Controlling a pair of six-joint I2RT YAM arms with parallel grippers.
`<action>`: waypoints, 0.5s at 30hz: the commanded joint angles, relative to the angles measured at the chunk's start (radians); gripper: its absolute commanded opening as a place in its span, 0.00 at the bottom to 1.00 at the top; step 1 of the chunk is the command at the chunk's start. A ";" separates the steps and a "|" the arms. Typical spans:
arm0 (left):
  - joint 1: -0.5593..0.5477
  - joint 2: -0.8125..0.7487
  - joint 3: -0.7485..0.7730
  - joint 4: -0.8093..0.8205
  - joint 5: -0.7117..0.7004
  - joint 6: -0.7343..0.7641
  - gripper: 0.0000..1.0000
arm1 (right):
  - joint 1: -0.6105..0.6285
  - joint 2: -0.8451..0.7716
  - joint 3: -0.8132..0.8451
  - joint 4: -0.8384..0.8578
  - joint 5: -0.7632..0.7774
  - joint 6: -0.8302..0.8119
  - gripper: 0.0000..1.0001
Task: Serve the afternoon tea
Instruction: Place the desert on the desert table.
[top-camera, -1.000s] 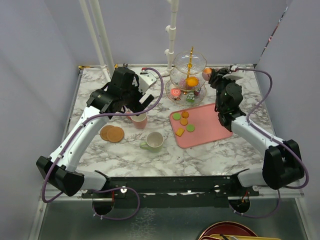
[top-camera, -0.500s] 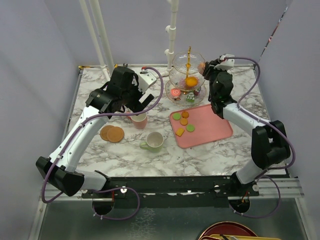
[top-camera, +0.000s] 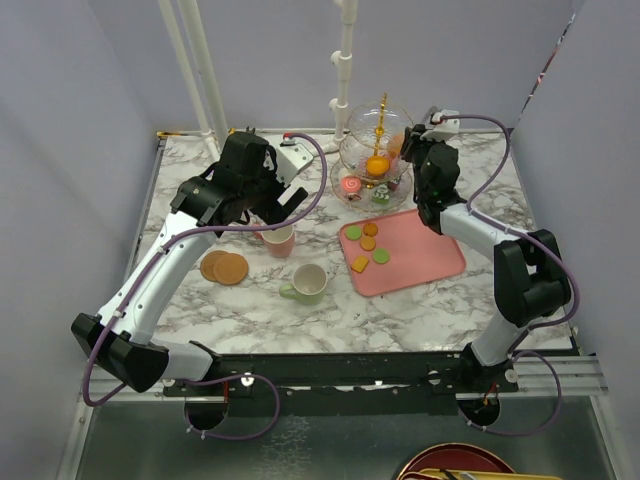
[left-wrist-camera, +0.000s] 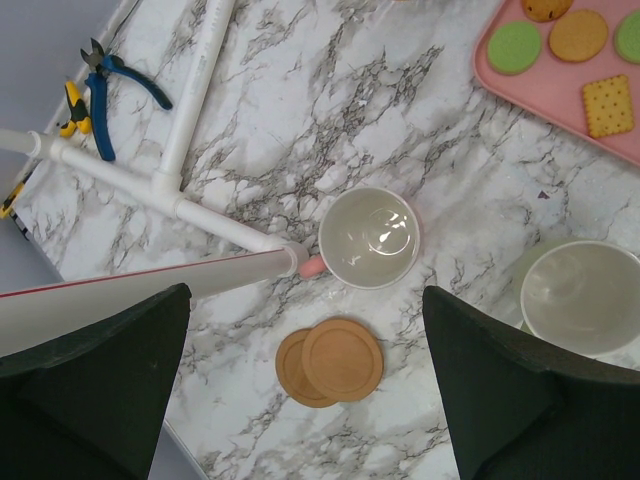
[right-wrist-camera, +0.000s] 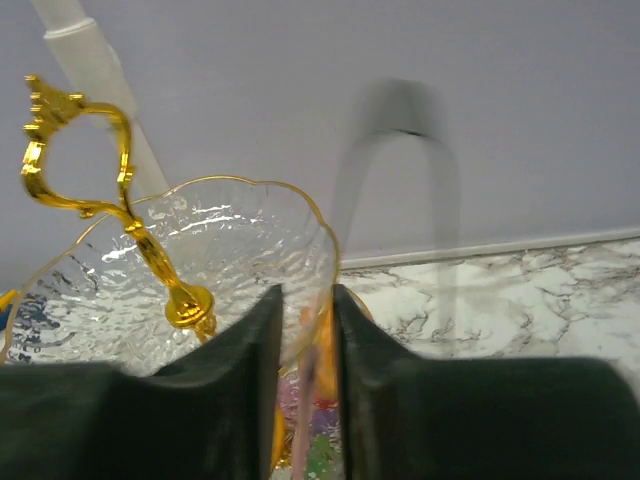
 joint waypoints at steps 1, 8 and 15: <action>0.006 0.007 0.017 -0.015 0.022 0.004 0.99 | 0.002 0.006 -0.033 0.053 -0.059 -0.001 0.27; 0.007 0.019 0.019 -0.012 0.026 0.000 0.99 | -0.007 -0.030 -0.082 0.075 -0.036 -0.001 0.35; 0.008 0.018 0.016 -0.011 0.026 -0.002 0.99 | -0.014 -0.139 -0.149 0.082 -0.037 0.008 0.27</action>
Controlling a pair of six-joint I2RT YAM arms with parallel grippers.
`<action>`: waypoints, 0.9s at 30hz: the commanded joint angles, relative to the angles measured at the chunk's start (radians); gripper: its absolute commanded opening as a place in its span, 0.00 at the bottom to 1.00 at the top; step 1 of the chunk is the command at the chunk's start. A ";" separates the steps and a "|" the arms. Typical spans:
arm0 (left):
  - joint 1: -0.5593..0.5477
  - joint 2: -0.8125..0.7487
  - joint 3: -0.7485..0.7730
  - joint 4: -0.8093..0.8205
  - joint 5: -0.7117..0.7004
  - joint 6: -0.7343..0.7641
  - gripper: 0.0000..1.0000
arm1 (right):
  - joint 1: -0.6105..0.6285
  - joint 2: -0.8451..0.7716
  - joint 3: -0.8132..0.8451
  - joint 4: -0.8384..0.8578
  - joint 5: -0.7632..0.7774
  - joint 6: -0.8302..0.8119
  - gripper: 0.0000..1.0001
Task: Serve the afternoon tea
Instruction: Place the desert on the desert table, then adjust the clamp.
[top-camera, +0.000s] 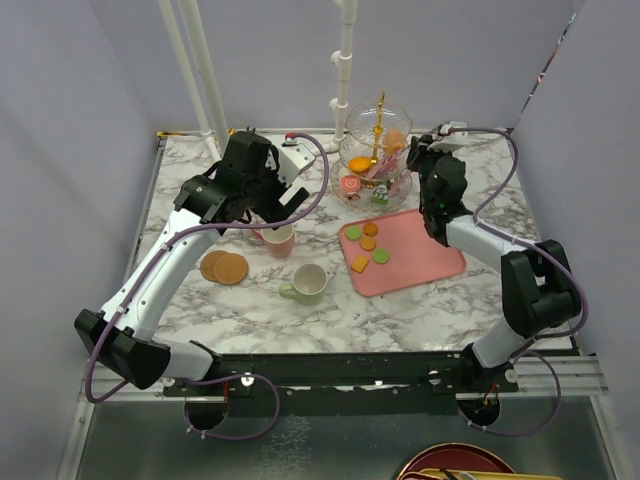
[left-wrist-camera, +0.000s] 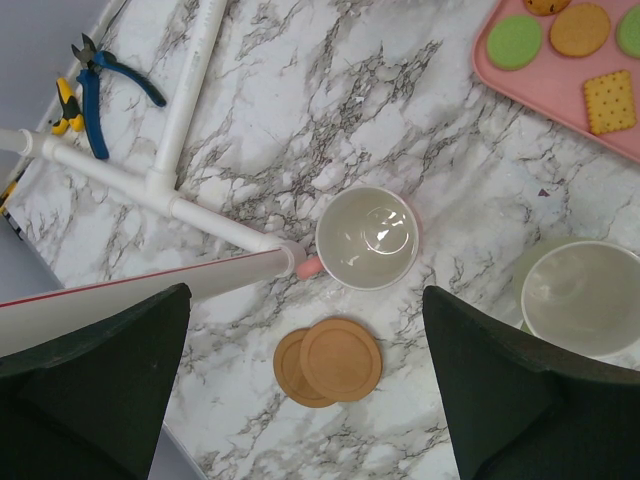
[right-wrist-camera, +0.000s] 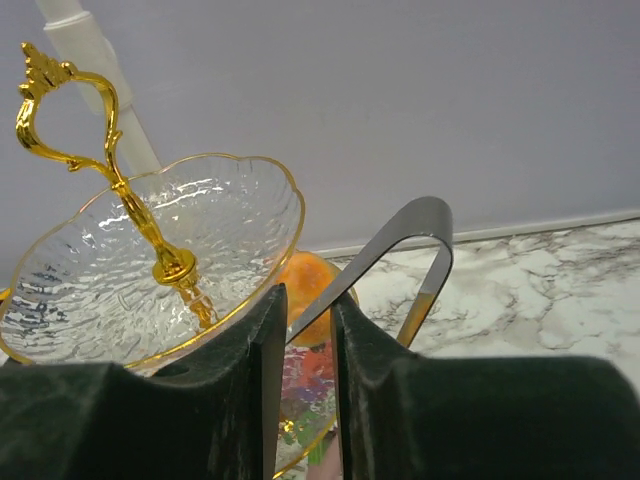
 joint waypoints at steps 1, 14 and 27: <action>0.006 0.000 0.017 -0.011 0.022 -0.002 0.99 | -0.008 -0.097 -0.047 0.011 -0.010 0.008 0.23; 0.007 -0.013 0.005 -0.012 0.022 -0.002 0.99 | -0.023 -0.257 -0.172 -0.014 0.019 0.067 0.01; 0.006 -0.020 0.010 -0.033 0.021 0.028 0.99 | -0.023 -0.500 -0.246 -0.097 -0.087 0.042 0.01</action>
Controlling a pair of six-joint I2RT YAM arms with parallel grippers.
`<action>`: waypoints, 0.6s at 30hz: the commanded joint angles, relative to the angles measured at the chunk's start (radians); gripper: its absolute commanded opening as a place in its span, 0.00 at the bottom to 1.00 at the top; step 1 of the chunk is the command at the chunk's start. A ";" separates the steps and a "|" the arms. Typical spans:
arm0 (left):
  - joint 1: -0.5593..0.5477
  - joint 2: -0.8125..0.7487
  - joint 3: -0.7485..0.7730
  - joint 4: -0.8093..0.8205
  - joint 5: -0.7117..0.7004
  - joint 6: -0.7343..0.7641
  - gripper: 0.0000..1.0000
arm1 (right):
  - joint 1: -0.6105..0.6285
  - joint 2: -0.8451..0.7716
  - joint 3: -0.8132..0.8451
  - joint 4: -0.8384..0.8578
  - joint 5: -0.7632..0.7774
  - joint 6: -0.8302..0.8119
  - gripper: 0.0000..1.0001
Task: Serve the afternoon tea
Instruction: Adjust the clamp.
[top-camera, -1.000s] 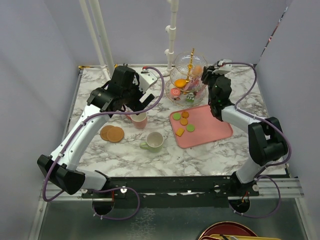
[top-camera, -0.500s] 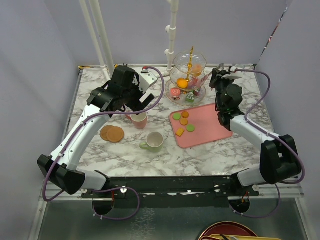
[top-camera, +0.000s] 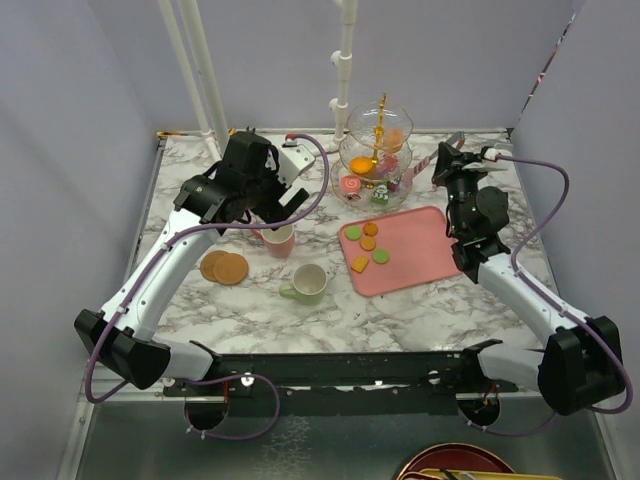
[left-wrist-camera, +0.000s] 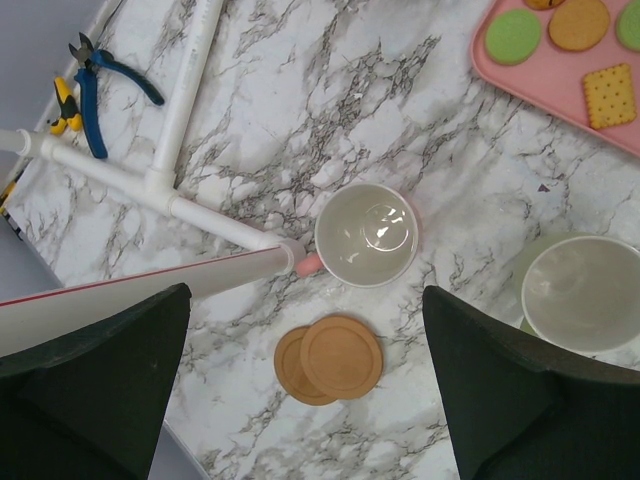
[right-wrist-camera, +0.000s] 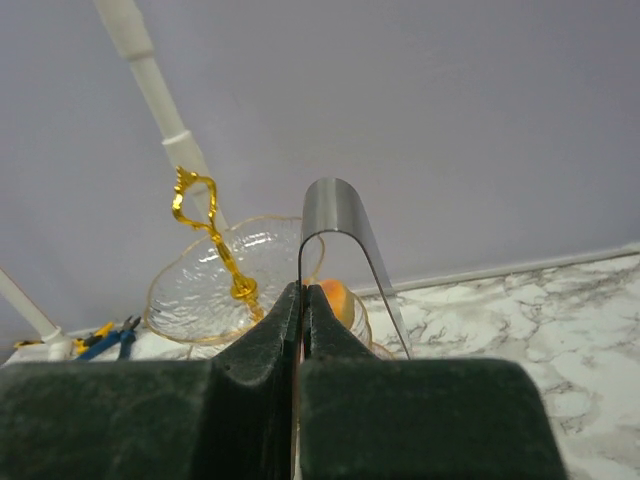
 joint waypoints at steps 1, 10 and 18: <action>0.006 -0.018 0.018 -0.038 0.018 0.030 0.99 | -0.004 -0.095 -0.015 -0.054 -0.073 -0.020 0.01; 0.004 -0.030 0.089 -0.043 0.248 0.089 0.99 | -0.004 -0.272 -0.017 -0.217 -0.299 0.028 0.01; -0.084 -0.013 0.036 0.123 0.512 -0.031 0.99 | -0.004 -0.339 0.008 -0.285 -0.582 0.190 0.01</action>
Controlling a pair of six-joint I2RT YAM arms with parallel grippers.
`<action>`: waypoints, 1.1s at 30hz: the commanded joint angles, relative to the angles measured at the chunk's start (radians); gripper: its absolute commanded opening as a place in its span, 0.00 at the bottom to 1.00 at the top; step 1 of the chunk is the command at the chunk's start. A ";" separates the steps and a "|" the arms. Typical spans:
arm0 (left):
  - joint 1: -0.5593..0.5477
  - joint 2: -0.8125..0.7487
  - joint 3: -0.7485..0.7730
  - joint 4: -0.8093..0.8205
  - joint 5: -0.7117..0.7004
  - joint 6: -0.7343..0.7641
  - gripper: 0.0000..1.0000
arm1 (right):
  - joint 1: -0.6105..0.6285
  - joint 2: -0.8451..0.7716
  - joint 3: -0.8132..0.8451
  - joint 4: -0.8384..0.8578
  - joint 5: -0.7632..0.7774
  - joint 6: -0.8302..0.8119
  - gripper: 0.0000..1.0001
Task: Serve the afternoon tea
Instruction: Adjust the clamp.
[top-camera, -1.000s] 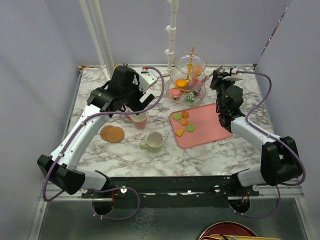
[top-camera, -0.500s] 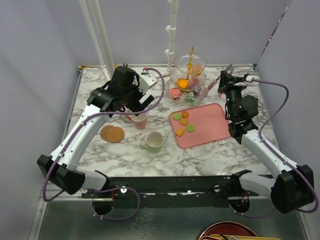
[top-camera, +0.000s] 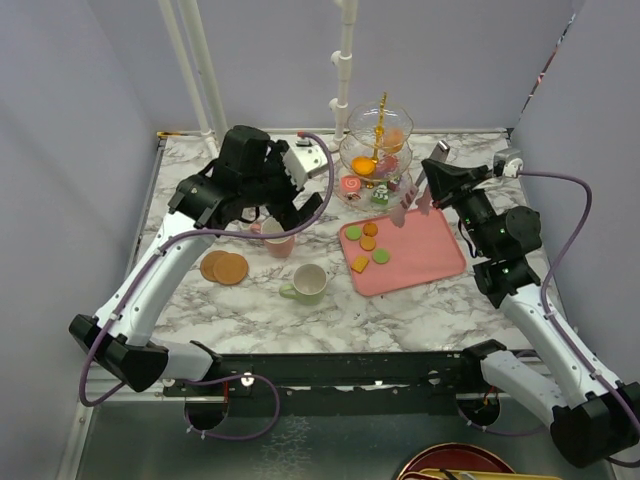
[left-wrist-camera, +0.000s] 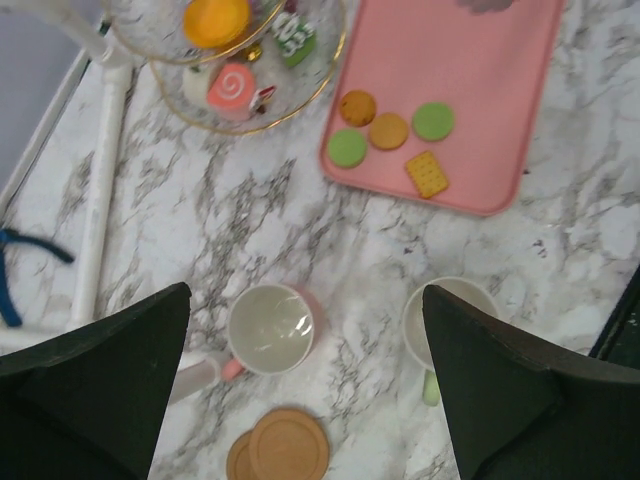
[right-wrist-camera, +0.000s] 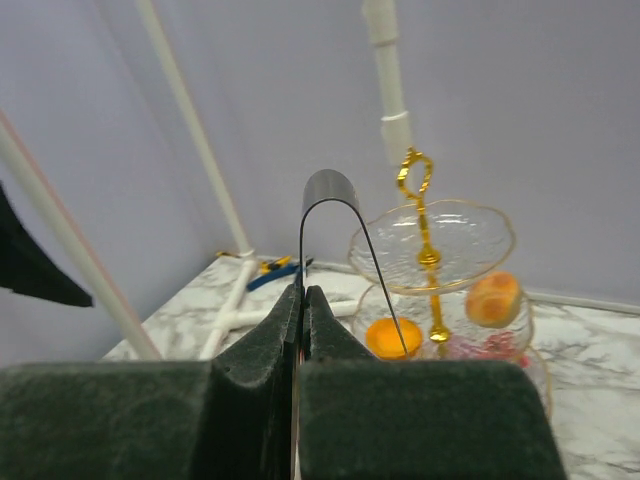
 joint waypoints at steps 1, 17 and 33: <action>-0.088 -0.001 -0.048 0.166 0.209 -0.110 0.99 | -0.004 -0.014 0.029 -0.042 -0.220 0.123 0.01; -0.235 0.054 -0.154 0.456 0.458 -0.342 0.99 | -0.004 0.026 0.062 0.205 -0.424 0.443 0.01; -0.240 0.093 -0.155 0.512 0.584 -0.431 0.74 | -0.004 0.086 0.013 0.495 -0.397 0.671 0.01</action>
